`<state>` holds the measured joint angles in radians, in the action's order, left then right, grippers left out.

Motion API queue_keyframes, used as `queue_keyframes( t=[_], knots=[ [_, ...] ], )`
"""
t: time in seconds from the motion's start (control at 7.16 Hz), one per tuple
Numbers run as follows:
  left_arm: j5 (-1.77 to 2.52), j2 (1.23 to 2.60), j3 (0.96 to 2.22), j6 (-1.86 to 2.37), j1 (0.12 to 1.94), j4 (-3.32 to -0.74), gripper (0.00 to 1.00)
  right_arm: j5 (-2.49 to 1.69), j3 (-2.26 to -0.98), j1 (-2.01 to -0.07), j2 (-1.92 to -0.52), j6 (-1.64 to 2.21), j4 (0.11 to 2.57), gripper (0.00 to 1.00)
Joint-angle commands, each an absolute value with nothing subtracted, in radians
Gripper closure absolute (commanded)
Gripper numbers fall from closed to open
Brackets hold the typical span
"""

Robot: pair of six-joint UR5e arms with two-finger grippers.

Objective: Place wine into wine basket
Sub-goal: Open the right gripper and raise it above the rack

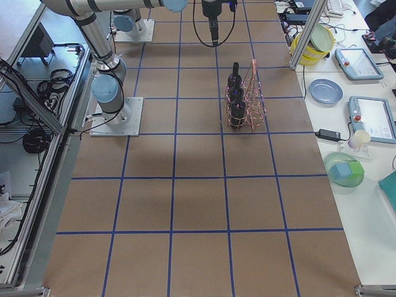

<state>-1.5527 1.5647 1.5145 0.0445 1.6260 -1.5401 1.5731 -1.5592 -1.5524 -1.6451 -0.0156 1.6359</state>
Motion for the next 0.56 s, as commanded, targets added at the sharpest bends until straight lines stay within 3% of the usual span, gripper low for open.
queue_keyframes(
  t=[0.0,0.42],
  knots=[
    [-1.554,1.565,1.519,0.044,1.626,-1.540,0.00,1.586,-1.560,-1.552,-1.646,0.015,1.631,0.00],
    [-1.554,1.565,1.520,0.044,1.629,-1.540,0.00,1.582,-1.560,-1.552,-1.643,0.011,1.631,0.00]
  ],
)
